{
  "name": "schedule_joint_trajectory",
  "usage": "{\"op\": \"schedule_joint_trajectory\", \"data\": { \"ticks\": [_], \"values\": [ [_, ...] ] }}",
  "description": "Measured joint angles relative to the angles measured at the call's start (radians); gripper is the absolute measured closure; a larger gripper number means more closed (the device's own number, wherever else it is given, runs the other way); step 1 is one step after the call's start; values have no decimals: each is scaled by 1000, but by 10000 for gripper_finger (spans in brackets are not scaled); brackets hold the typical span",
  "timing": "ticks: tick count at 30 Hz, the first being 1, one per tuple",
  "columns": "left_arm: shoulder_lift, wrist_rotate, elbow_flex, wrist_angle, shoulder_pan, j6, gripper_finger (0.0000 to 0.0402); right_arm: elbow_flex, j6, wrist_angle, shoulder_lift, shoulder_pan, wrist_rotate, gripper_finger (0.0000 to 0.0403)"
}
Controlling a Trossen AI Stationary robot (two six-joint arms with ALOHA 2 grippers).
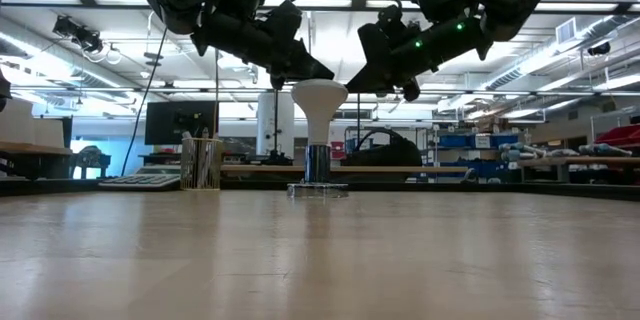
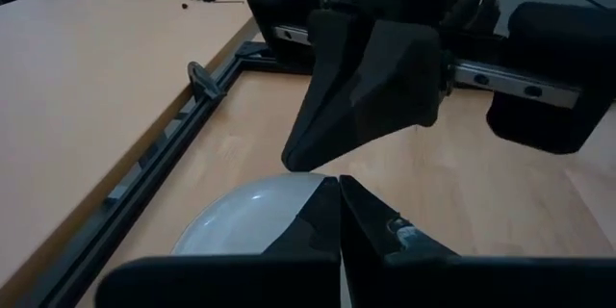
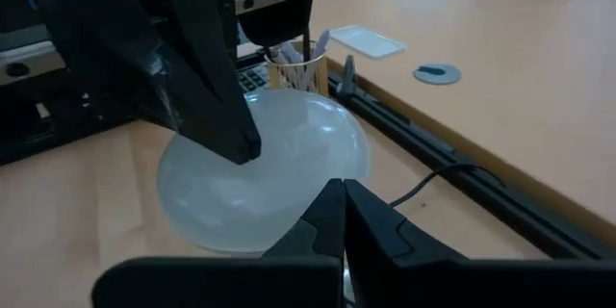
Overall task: Screw lightbulb
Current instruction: Insert the white lightbulb on the silver lamp
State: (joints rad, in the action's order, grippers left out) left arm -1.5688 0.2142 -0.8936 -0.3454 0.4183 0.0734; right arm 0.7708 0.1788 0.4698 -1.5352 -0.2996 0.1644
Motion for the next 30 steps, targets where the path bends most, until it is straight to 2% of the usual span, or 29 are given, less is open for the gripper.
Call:
{"op": "schedule_joint_trajectory", "data": {
  "ticks": [10,18,24,30],
  "values": [
    [-1,-8,-2,-7,3,0,402,4,31,-30,16,71,-146,391],
    [0,-6,-2,-10,7,0,402,55,-54,-47,48,76,89,391],
    [0,-6,-1,-14,7,0,402,60,-30,-84,12,1,76,391],
    [0,-5,-1,-8,7,0,402,60,-16,-60,-44,-17,37,391]
  ]
}}
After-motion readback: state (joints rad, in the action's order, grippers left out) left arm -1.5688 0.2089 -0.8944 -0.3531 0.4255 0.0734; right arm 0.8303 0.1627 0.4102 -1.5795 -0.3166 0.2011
